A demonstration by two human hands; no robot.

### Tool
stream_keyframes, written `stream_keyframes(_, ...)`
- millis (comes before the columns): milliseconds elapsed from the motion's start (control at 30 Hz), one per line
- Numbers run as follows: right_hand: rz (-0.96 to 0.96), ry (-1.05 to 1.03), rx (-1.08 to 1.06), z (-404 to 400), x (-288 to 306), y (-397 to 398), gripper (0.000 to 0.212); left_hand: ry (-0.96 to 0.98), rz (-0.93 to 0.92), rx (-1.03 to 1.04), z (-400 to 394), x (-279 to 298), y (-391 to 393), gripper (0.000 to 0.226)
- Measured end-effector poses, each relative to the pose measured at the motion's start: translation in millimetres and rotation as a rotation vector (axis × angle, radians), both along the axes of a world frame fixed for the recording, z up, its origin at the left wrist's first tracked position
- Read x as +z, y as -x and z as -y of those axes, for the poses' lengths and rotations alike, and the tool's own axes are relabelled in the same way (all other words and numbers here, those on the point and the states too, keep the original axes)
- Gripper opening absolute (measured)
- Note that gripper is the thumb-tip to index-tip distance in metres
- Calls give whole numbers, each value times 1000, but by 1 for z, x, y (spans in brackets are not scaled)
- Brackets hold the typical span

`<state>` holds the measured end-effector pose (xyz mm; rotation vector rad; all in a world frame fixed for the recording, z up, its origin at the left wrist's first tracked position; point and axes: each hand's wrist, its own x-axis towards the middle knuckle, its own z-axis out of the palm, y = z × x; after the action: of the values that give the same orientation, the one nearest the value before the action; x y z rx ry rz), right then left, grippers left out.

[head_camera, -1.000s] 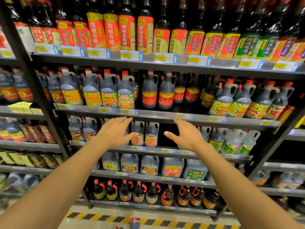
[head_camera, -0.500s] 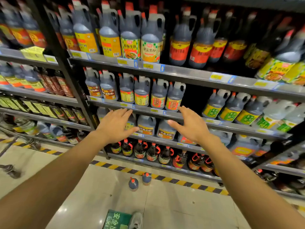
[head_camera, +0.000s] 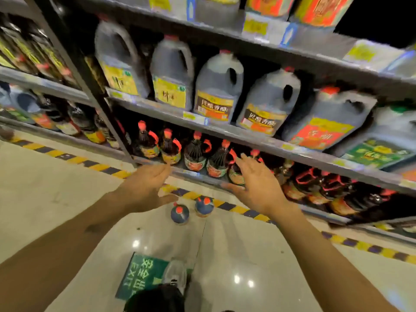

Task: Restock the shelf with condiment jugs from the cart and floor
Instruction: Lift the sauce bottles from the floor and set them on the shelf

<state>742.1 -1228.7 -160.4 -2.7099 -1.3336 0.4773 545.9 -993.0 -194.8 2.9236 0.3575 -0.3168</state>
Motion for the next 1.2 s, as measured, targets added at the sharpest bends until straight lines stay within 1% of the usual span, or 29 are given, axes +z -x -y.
stream_keyframes(33, 2, 13, 16, -4, -33, -1, 89, 37, -21, -8, -3, -33, 0, 99)
stream_keyframes(100, -13, 15, 36, -11, -93, 1, 91, 84, -38, -35, -9, -102, -2, 115)
stream_keyframes(133, -11, 6, 44, -14, -122, 2, 92, 100, -74, -26, -13, -138, -3, 119)
stream_keyframes(167, -1, 1, 53, -17, -152, 3, 93, 108, -112, -25, -15, -169, -4, 114)
stream_keyframes(200, 5, 9, 60, -20, -181, 4, 92, 130, -129, -42, -17, -199, -6, 104)
stream_keyframes(267, -27, 49, 42, -21, -232, 9, 86, 152, -102, -101, -15, -251, -5, 87)
stream_keyframes(367, -86, 85, 28, -28, -290, 10, 78, 105, 31, -188, -15, -305, -7, 88)
stream_keyframes(400, -92, 93, 33, -30, -306, 10, 78, 84, 54, -225, -14, -314, -9, 89)
stream_keyframes(467, -82, 92, 44, -31, -334, 7, 76, 70, 2, -239, -13, -329, -16, 84)
stream_keyframes(567, -93, 77, 22, -31, -363, 4, 72, 35, -143, -218, -7, -342, -26, 62)
stream_keyframes(633, -120, 65, -7, -33, -373, 3, 66, -2, -183, -233, 0, -345, -33, 47)
stream_keyframes(733, -116, 42, -19, -39, -383, 0, 54, -35, -215, -192, 6, -349, -41, 36)
stream_keyframes(833, -112, -23, -63, -44, -392, -1, 32, -6, -216, -135, 8, -349, -44, 31)
stream_keyframes(933, -111, -71, -54, -46, -396, -2, 20, 11, -166, -48, 14, -351, -46, 29)
stream_keyframes(1100, -111, -119, 56, -37, -404, -18, 15, -13, -107, 79, 29, -355, -52, 33)
stream_keyframes(1200, -146, -139, 102, -35, -409, -24, 22, 40, -77, 186, 36, -360, -49, 36)
